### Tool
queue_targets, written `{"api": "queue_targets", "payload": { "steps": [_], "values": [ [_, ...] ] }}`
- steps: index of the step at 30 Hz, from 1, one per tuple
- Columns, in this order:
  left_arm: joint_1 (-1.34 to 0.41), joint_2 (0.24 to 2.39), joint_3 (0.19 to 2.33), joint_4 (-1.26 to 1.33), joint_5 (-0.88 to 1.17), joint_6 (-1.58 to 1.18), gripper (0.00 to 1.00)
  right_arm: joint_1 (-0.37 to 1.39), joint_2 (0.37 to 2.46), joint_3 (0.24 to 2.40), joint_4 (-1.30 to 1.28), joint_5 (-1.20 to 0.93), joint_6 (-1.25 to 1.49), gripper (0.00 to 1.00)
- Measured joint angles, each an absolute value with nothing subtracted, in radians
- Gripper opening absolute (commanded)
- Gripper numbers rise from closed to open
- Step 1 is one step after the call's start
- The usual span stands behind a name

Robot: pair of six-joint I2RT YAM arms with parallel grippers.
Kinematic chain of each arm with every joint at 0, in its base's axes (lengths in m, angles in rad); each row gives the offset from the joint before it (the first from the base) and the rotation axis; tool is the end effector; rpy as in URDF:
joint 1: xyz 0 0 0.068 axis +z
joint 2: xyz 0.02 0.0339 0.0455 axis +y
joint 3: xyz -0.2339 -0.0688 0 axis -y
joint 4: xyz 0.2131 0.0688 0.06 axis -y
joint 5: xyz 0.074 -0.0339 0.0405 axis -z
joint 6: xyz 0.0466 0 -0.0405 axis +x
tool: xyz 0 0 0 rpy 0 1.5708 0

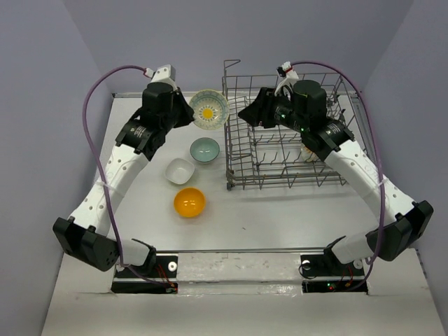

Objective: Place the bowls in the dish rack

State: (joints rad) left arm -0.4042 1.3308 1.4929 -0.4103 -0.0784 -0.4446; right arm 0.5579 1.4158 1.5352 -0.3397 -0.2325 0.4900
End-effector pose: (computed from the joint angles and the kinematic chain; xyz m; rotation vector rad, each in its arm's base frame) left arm 0.2605 -0.1075 0.4047 -0.0938 1.8480 -0.5265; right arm 0.2529 0.1705 0.4035 -0.2397 1.8742 0.9440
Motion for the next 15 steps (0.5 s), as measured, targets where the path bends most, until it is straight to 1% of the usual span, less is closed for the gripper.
{"api": "queue_targets", "payload": {
  "steps": [5,15],
  "values": [
    [-0.488,1.373,1.493,-0.418,-0.103,-0.445,0.00,0.566,1.449,1.544,-0.331,-0.207,0.494,0.53],
    [-0.551,1.373,1.535,-0.414,-0.137,-0.445,0.00,0.578,1.499,1.544,-0.331,-0.159,0.493,0.53]
  ]
}}
